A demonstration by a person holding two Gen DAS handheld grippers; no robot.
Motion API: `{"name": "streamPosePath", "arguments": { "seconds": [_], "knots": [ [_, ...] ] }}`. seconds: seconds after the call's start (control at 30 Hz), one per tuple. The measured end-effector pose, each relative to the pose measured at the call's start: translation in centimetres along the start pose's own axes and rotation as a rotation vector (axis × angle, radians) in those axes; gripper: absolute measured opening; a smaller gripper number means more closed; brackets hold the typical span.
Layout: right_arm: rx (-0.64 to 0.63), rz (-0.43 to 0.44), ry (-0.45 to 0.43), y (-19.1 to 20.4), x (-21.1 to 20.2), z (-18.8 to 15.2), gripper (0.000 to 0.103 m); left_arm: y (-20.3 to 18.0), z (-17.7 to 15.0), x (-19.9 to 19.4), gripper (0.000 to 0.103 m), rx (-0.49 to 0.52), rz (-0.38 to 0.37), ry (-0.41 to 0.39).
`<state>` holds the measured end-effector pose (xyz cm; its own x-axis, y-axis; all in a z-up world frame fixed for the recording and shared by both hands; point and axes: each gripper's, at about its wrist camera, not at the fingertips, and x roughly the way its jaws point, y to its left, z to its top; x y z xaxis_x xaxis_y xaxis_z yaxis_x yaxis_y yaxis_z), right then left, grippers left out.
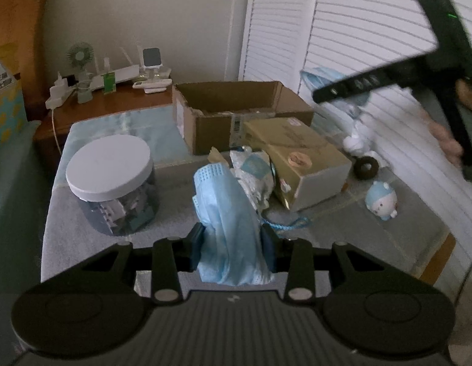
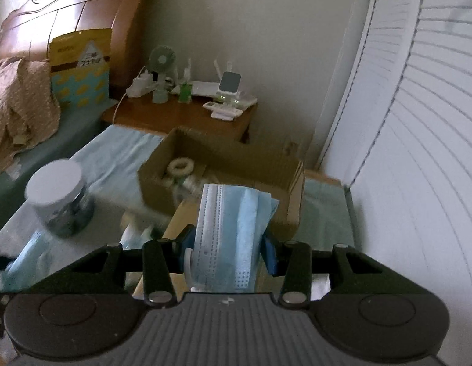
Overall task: Organize soft objects
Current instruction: 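Carry the blue mask stack into the cardboard box and open the right tool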
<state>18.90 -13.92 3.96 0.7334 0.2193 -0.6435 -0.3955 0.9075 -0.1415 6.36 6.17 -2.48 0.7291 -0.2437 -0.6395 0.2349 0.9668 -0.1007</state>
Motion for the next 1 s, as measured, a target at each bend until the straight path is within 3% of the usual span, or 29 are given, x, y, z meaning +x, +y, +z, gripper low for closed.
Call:
{"name": "streamPosePath", "arguments": {
  "seconds": [0.23,0.5,0.6,0.67,0.73,0.9,1.0],
  "knots": [
    [0.007,0.021,0.017,-2.7,6.1,4.6,0.050,0.2,1.0,0.8,0.038,-0.023,0.015,-0.005],
    [-0.011,0.009,0.064,-4.2,11.7,6.4,0.051,0.6,1.8,2.0,0.038,-0.037,0.049,0.012],
    [-0.014,-0.005,0.081,-4.5,13.1,6.1,0.067,0.7,1.9,2.4,0.038,-0.040,0.056,0.020],
    [-0.018,-0.012,0.078,-4.6,13.5,5.6,0.086,0.8,2.1,2.6,0.038,-0.036,0.060,0.024],
    [-0.004,-0.013,0.068,-4.9,13.3,5.2,0.095,0.8,2.2,2.7,0.038,-0.031,0.062,0.028],
    [0.039,0.005,0.040,-5.3,11.1,4.3,0.103,0.5,2.6,2.6,0.038,-0.015,0.054,0.030],
    [0.056,0.020,0.016,-5.1,8.8,3.5,0.103,0.4,2.8,2.4,0.038,-0.004,0.045,0.033]
  ]
}}
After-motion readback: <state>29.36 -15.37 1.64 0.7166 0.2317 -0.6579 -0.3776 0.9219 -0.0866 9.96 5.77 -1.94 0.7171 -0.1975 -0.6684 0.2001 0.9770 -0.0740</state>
